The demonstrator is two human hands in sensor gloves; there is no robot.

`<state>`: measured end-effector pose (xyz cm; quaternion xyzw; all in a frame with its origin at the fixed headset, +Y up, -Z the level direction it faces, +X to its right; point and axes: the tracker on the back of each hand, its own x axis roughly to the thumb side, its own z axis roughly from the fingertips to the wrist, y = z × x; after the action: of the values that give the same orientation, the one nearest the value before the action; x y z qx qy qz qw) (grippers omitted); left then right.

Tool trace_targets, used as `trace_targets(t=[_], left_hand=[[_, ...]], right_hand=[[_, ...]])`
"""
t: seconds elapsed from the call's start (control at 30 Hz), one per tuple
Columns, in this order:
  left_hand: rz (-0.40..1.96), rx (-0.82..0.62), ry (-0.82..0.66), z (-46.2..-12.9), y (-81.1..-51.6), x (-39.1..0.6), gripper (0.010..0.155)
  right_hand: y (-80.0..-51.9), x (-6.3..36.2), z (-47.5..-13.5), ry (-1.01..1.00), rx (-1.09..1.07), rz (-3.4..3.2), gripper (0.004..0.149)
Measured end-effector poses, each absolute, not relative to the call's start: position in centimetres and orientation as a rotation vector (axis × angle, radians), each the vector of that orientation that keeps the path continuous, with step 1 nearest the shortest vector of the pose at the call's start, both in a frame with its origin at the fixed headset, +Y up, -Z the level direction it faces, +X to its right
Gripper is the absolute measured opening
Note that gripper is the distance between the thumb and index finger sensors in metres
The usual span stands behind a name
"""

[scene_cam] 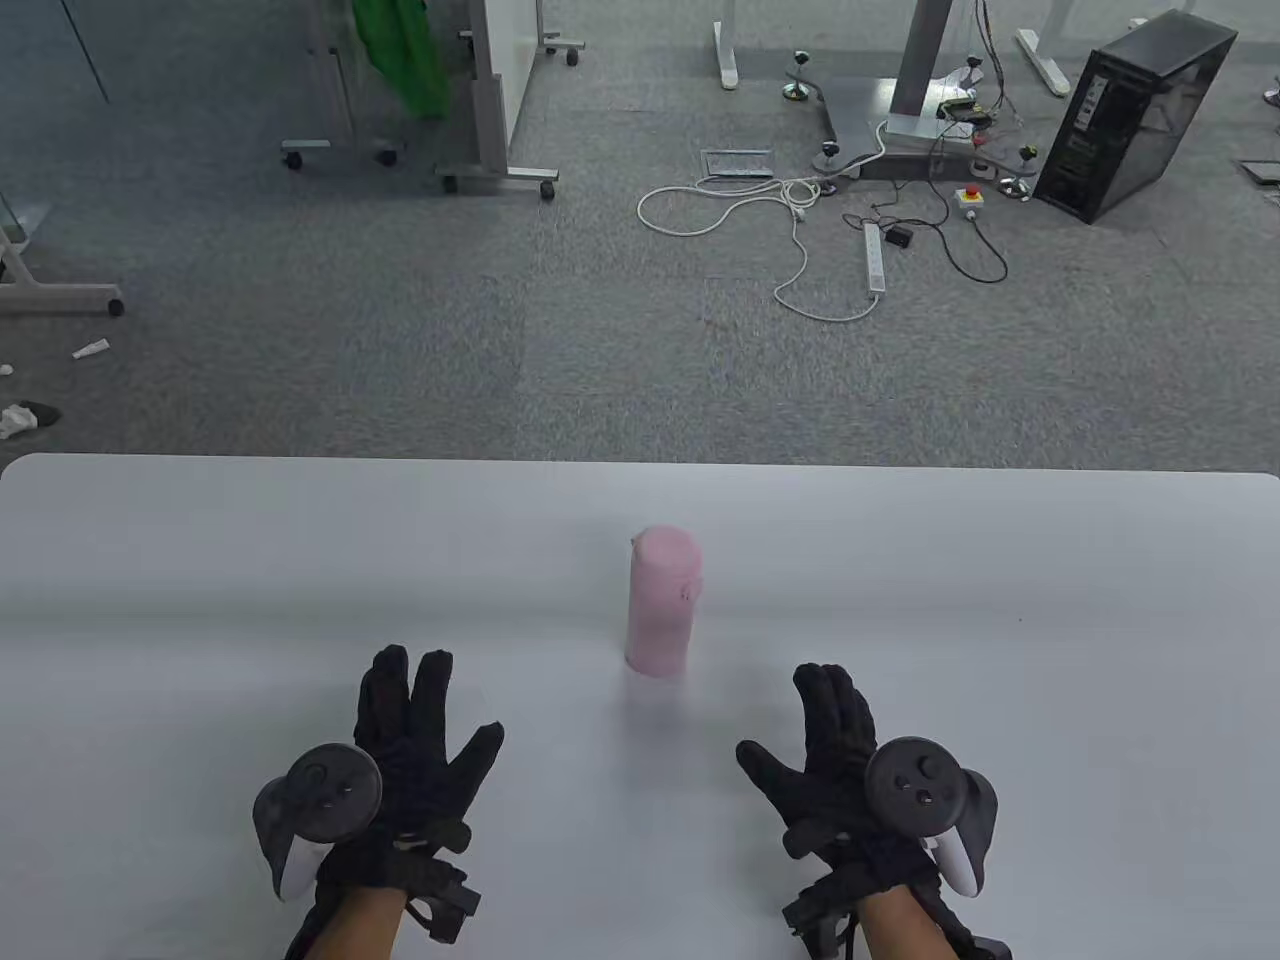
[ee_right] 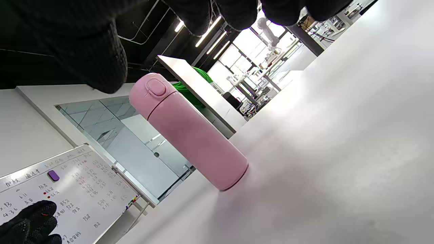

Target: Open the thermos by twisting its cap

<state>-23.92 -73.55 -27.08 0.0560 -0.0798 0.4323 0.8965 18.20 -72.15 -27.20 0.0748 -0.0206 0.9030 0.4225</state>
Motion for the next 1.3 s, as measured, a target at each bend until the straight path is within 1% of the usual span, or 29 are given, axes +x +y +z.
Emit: trace_targets(t=[0.37,0.6,0.73,1.1,1.3], left_hand=[[0.914,0.134,-0.164,-26.9,-73.2,-24.1,0.085],[0.907,0.119,-0.171,-27.0,-73.3,-23.9,0.085],[0.947,0.105,-0.192,-27.1,-73.2,-23.3,0.085],[0.946,0.059,-0.197,-27.0,-74.0,-22.5,0.085],[0.960,0.058,-0.194,-27.0,-73.9,-22.5,0.085]], right_hand=[[-72.0,18.3,-26.9,-0.075,0.199,2.265,0.097],[-71.9,18.6,-26.9,-0.083,0.182,2.256,0.097],[-72.0,18.8,-26.9,-0.088,0.173,2.255,0.097],[-71.8,19.0,-26.7,-0.097,0.171,2.242,0.097],[-72.4,18.7,-26.7,-0.082,0.160,2.250,0.098]])
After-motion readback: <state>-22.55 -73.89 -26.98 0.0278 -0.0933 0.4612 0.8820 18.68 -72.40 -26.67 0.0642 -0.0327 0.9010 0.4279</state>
